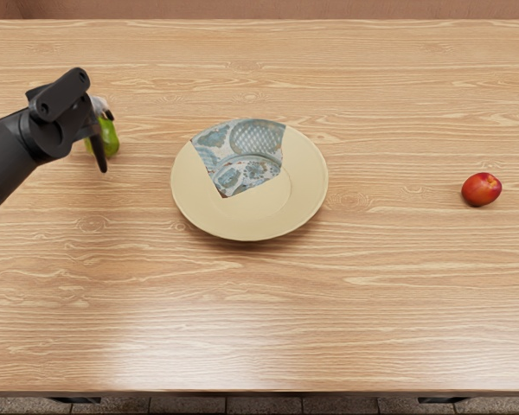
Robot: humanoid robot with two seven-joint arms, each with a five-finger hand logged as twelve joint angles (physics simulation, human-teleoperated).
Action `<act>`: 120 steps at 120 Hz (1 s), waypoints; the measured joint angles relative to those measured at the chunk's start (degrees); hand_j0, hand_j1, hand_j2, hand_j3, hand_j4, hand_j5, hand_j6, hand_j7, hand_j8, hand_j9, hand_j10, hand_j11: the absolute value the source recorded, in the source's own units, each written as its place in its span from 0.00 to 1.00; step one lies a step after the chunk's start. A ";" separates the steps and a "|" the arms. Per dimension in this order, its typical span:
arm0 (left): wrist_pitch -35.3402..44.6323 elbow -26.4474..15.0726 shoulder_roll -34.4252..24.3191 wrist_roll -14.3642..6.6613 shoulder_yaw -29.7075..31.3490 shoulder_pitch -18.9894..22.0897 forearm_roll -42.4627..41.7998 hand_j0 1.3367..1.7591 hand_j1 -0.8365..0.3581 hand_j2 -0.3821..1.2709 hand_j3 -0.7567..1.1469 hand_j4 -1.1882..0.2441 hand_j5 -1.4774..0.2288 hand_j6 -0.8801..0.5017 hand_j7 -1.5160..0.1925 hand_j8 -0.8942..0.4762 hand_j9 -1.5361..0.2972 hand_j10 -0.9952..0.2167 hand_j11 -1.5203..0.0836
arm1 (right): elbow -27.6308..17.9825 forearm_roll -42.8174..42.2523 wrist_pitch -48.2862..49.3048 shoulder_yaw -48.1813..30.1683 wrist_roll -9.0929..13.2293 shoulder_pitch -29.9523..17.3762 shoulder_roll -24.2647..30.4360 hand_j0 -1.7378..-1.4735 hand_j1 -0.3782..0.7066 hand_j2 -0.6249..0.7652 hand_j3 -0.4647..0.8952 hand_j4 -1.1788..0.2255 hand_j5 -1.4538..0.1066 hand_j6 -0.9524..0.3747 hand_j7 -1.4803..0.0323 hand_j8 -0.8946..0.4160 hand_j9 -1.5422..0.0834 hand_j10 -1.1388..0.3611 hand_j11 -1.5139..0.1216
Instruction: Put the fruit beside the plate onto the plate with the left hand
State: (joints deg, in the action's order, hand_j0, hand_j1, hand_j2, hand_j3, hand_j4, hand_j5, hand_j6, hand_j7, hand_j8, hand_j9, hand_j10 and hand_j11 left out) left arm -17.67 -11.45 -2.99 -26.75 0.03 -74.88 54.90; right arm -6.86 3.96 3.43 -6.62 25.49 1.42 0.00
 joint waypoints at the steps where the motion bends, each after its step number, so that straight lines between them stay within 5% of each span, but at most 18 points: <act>1: -0.11 -0.01 0.00 -0.02 0.00 -0.04 -0.04 0.76 0.70 0.27 0.40 0.71 0.65 0.65 0.67 0.50 0.63 0.57 0.71 | -0.01 0.00 0.00 0.00 0.00 0.00 0.00 0.30 0.03 0.45 0.34 0.84 0.93 0.72 0.98 0.68 0.95 0.76 0.93; 13: -1.64 -0.08 0.00 -0.15 0.07 -0.70 -0.39 0.76 0.67 0.27 0.40 0.64 0.63 0.58 0.64 0.44 0.60 0.54 0.68 | -0.01 0.00 0.00 0.02 0.00 0.00 0.00 0.30 0.03 0.45 0.34 0.84 0.93 0.72 0.98 0.68 0.95 0.76 0.93; 73: -2.21 -0.07 0.28 -0.28 -0.25 -0.12 -0.20 0.76 0.61 0.31 0.40 0.68 0.63 0.62 0.61 0.49 0.54 0.42 0.61 | 0.00 0.01 0.00 0.02 0.00 0.07 0.00 0.30 0.03 0.45 0.34 0.84 0.93 0.72 0.98 0.68 0.95 0.76 0.93; 120: -4.95 -0.20 -0.16 -0.23 0.07 -0.37 -3.77 0.76 0.55 0.30 0.40 0.59 0.55 0.50 0.56 0.45 0.52 0.36 0.58 | 0.01 0.08 0.00 -0.01 -0.01 0.07 0.00 0.30 0.03 0.45 0.34 0.84 0.93 0.72 0.98 0.68 0.95 0.76 0.93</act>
State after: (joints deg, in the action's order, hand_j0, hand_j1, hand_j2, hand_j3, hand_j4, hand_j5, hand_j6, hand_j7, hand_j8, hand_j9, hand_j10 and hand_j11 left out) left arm -22.62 -11.65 -3.15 -26.98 0.11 -75.25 51.13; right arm -6.86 4.03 3.43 -6.63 25.47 1.49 0.00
